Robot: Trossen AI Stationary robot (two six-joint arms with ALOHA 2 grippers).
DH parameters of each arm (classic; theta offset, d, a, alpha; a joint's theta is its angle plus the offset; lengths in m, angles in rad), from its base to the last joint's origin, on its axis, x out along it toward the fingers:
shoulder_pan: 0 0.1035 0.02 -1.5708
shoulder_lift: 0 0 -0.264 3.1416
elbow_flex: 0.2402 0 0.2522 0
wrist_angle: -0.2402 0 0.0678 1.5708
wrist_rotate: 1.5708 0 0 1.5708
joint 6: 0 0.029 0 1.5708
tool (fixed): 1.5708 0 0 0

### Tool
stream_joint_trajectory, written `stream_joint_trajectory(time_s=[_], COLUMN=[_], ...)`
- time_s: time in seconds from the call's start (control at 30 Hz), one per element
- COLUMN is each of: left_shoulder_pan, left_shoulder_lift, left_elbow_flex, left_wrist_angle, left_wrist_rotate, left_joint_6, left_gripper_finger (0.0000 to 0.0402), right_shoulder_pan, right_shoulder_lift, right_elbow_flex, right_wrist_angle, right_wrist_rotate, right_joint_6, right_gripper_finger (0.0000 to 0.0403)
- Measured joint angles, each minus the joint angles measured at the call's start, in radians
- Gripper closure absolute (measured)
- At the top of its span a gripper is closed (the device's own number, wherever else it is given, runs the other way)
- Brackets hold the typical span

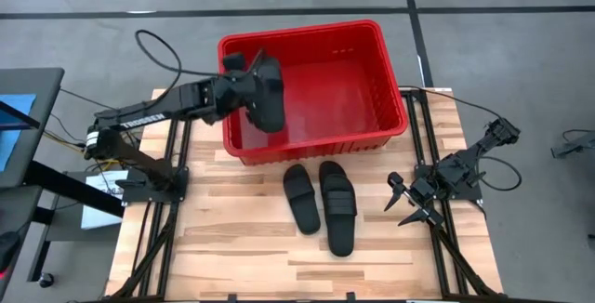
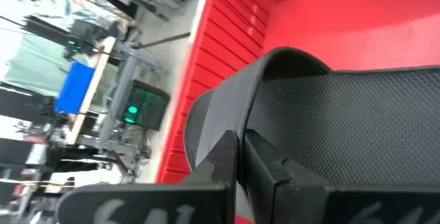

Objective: Pick and place slides into bin
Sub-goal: Put the black slides into the red bin

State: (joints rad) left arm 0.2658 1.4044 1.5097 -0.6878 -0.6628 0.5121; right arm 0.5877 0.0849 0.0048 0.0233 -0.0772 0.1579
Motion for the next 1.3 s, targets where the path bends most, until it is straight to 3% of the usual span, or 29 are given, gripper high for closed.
stream_joint_trajectory(time_s=[0.4,0.73,1.3], left_shoulder_pan=[0.211,0.311,0.322], left_shoulder_lift=[0.038,0.079,0.237], left_elbow_flex=[-0.105,-0.191,-0.225], left_wrist_angle=[0.168,0.233,0.230], left_wrist_rotate=[0.221,0.269,0.306], left_joint_6=[0.115,0.118,0.127], left_gripper_finger=[0.0401,0.0401,0.0401], right_shoulder_pan=[0.000,0.000,0.000], right_shoulder_lift=[0.000,0.000,0.000], right_elbow_flex=[0.000,0.000,0.000], right_wrist_angle=[0.000,0.000,0.000], right_wrist_rotate=[0.000,0.000,0.000], right_joint_6=[0.000,0.000,0.000], right_gripper_finger=[0.0159,0.0159,0.0159])
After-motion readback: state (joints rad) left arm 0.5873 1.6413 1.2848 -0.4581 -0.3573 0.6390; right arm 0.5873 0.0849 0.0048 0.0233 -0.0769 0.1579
